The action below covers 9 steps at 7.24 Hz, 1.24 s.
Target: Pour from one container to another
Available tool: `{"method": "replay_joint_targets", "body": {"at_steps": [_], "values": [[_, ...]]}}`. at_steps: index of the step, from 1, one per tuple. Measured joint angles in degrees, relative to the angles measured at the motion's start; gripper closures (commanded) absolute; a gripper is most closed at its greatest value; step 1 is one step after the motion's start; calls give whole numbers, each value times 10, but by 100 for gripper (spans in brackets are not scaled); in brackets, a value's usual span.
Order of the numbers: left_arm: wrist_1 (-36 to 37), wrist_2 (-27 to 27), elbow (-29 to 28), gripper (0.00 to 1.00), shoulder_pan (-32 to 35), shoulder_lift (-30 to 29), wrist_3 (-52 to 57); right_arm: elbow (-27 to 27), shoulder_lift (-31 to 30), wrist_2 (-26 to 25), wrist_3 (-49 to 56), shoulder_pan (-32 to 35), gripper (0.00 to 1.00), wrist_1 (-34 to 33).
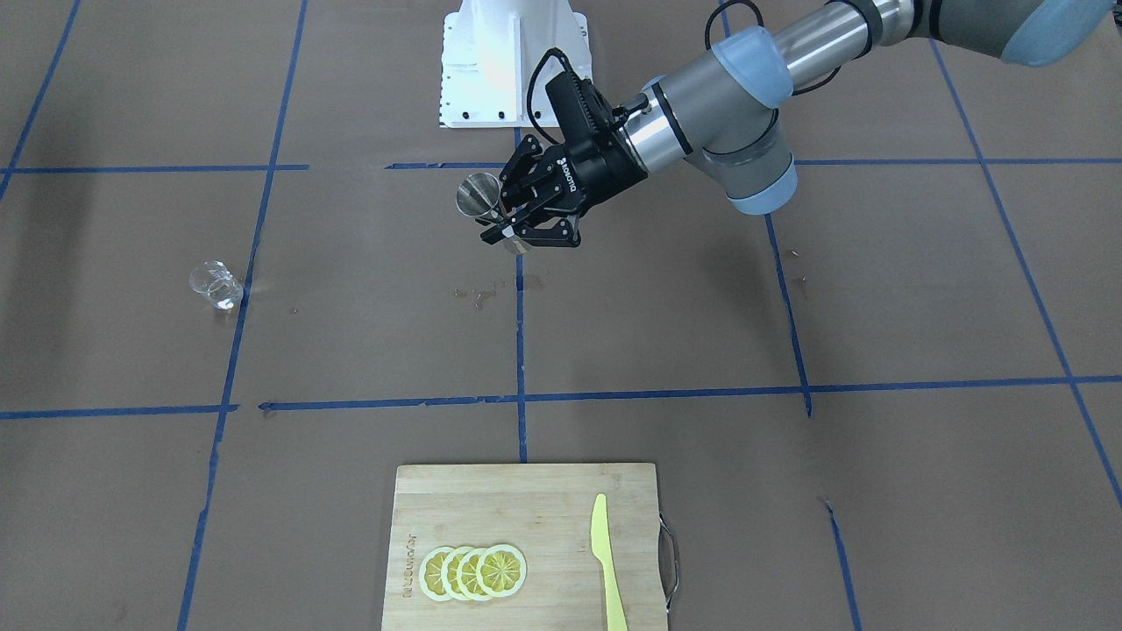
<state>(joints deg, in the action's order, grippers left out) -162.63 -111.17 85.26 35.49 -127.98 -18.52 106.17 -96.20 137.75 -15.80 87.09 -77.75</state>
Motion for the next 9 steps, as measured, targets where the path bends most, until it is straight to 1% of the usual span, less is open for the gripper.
{"method": "replay_joint_targets", "body": {"at_steps": [1,2,3,4,5,6,7,9], "values": [[-4,6,0,100,0,3,0,45,-13,1,-78,-22,0,12],[-5,12,0,100,0,6,0,77,-22,-7,-175,-56,0,55],[-6,15,0,100,0,9,-1,93,-32,-32,-275,-102,0,120],[-11,15,0,100,0,11,-10,111,-39,-82,-367,-163,0,169],[-27,16,0,100,0,17,-27,141,-50,-148,-437,-230,0,190],[-44,16,0,100,0,26,-39,176,-70,-222,-489,-300,0,198],[-53,16,0,100,-1,30,-45,202,-89,-308,-534,-374,0,202],[-57,16,0,100,-1,32,-47,219,-101,-517,-620,-528,0,205]]}}
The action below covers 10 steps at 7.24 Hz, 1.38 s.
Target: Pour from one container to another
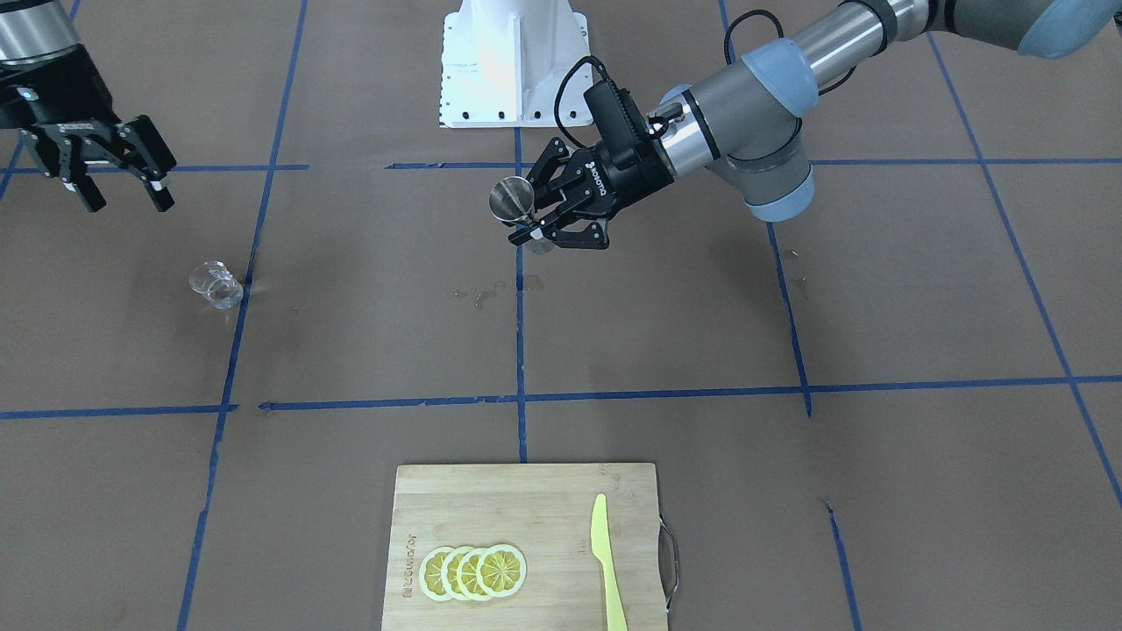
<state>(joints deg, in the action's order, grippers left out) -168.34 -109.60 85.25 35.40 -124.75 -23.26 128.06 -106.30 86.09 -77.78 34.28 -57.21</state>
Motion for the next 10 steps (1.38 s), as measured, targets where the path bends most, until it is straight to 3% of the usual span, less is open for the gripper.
{"method": "replay_joint_targets", "body": {"at_steps": [2,4,7,10], "values": [[-1,1,0,100,0,0,0,-17,-1,-208,-50,-126,0,2],[-1,1,0,100,0,0,0,-92,2,-361,-58,-201,0,56],[0,1,0,100,0,0,0,-186,11,-491,-58,-256,0,124],[0,1,1,100,0,0,1,-253,51,-547,-60,-274,0,129]]}}
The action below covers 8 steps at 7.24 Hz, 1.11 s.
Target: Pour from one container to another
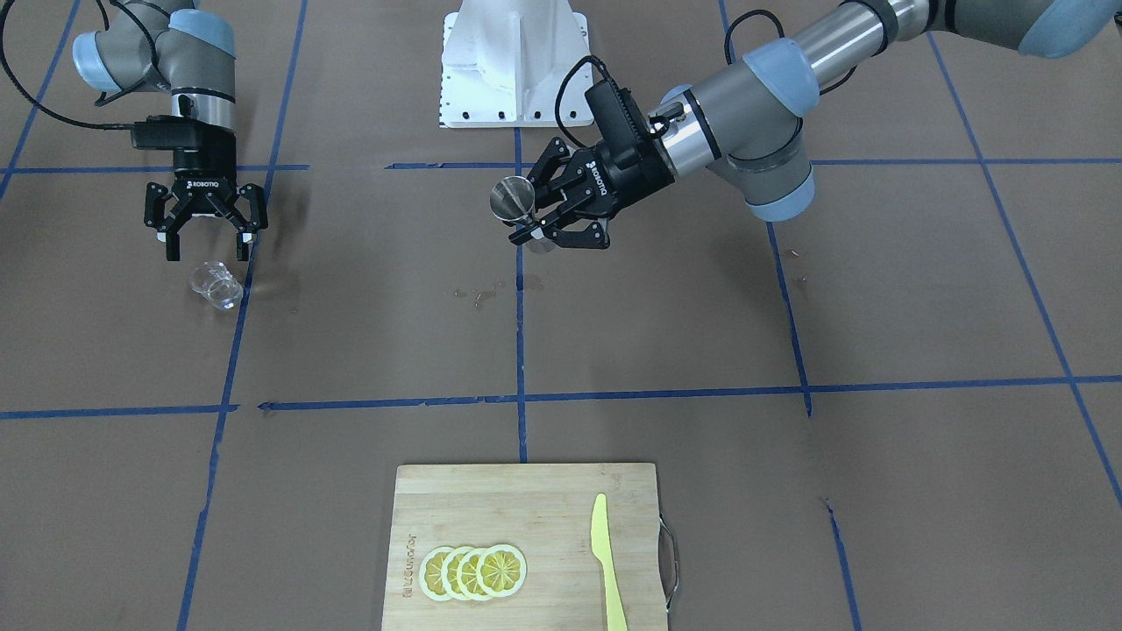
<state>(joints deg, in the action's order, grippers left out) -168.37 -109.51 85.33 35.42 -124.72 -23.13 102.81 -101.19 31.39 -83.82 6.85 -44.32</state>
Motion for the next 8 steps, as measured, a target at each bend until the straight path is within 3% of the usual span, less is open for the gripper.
{"method": "replay_joint_targets", "body": {"at_steps": [4,8], "values": [[0,0,0,100,0,1,0,-52,35,-19,-1,-4,0,1],[0,0,0,100,0,1,1,-68,44,-26,1,-1,0,1]]}}
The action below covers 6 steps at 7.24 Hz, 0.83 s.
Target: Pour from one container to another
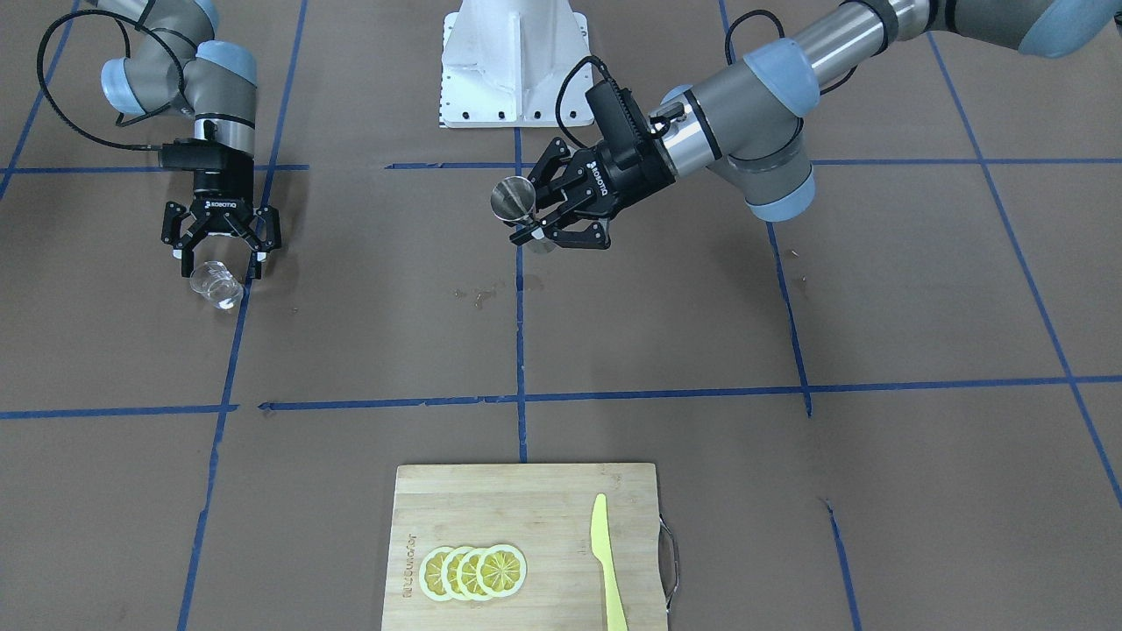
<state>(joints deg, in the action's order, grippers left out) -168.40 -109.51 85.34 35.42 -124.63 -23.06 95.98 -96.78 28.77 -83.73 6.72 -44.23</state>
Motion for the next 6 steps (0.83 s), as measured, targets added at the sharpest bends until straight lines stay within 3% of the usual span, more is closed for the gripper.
{"method": "replay_joint_targets", "body": {"at_steps": [6], "values": [[0,0,0,100,-1,0,0,-7,3,-1,-2,19,1,-1]]}}
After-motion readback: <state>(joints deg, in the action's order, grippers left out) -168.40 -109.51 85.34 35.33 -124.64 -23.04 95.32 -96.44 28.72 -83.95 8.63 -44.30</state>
